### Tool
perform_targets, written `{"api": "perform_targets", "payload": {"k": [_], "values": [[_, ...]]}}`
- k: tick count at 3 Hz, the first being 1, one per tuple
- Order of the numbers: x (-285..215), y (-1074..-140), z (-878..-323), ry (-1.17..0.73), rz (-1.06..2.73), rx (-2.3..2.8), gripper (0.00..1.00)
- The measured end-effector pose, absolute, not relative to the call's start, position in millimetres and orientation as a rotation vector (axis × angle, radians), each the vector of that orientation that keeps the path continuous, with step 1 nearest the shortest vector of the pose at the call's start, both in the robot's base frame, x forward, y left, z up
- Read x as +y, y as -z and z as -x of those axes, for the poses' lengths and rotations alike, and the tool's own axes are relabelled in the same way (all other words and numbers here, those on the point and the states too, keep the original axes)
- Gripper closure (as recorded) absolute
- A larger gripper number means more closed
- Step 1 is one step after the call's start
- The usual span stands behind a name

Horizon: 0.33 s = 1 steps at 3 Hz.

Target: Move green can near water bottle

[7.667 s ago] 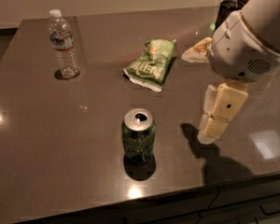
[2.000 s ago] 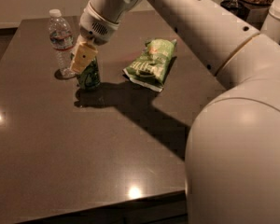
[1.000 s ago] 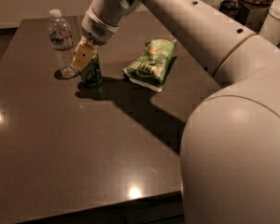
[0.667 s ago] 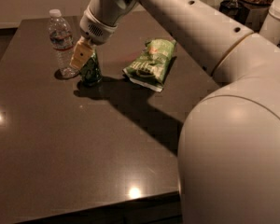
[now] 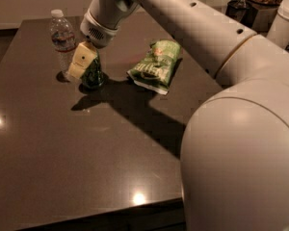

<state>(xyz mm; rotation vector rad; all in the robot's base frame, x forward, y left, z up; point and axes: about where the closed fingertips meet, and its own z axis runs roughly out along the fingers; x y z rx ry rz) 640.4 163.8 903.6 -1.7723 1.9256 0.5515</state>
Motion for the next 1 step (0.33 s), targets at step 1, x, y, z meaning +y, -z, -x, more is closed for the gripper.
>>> {"api": "perform_targets", "payload": {"k": [1], "values": [[163.9,-903.5,-640.4,-0.552,1.772,1.926,0.0]]}}
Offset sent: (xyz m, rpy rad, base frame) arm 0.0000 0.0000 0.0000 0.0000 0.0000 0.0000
